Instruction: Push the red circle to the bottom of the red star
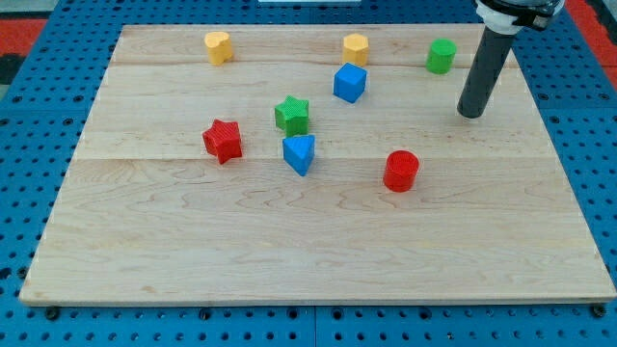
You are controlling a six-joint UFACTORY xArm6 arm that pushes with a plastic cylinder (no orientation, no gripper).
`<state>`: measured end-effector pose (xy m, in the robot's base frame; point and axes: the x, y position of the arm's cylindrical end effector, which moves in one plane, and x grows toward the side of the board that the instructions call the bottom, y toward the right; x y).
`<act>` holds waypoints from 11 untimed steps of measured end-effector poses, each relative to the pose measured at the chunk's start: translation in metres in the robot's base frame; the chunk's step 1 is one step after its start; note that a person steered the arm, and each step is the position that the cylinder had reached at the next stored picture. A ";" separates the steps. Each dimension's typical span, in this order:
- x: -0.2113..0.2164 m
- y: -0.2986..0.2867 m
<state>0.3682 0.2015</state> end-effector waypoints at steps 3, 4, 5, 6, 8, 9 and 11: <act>0.046 -0.024; 0.094 -0.046; 0.084 -0.126; 0.107 -0.158; 0.157 -0.158; 0.117 -0.245; 0.126 -0.313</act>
